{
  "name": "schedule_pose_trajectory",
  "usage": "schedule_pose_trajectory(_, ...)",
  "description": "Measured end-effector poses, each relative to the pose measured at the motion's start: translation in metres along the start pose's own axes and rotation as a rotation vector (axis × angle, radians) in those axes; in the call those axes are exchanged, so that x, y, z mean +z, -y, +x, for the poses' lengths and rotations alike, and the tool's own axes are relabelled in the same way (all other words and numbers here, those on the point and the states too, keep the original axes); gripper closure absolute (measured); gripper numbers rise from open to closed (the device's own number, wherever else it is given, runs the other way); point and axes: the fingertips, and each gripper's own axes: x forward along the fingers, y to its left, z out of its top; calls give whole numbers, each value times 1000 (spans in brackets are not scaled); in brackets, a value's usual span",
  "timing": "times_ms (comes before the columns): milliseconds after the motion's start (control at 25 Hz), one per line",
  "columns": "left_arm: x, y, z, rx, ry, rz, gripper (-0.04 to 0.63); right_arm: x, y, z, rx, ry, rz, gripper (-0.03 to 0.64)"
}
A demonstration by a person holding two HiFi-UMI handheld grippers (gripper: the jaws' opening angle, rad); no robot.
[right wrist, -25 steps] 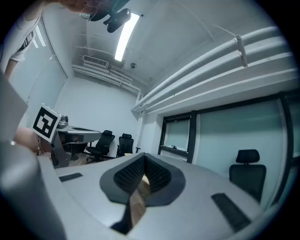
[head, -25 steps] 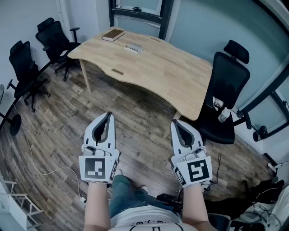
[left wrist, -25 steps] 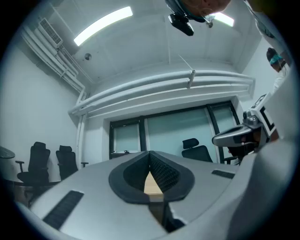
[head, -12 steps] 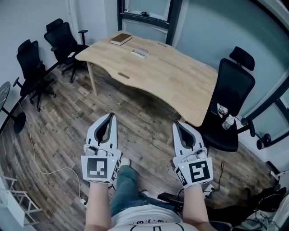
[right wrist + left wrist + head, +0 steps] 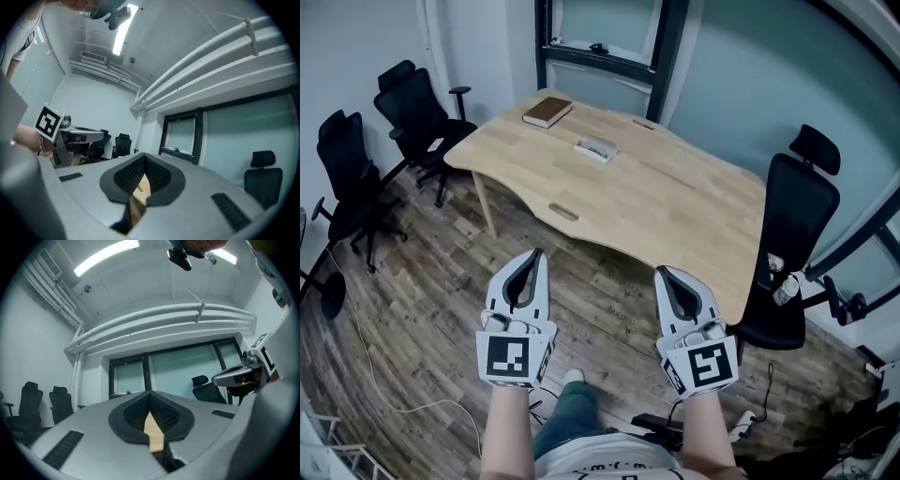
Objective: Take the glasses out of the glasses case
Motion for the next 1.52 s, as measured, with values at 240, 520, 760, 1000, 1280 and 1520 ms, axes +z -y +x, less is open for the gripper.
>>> schedule_pose_trajectory(240,-9,-58,88,-69,15,2,580,2,11,98,-29,-9,-25,606)
schedule_pose_trajectory(520,-28,-92,149,-86,-8,9,580,-10,29,169,-28,-32,-25,607)
schedule_pose_trajectory(760,-53,-124,206,-62,-33,20,580,-31,59,237,-23,-34,8,606)
schedule_pose_trajectory(1000,-84,-169,295,-77,-72,8,580,-56,94,333,-32,-47,45,606)
schedule_pose_trajectory(1280,-123,-198,437,-174,-141,-59,580,-84,161,448,-74,-81,79,606)
schedule_pose_trajectory(1520,-150,-188,521,-267,-189,-42,578,-111,211,495,-134,-128,103,606)
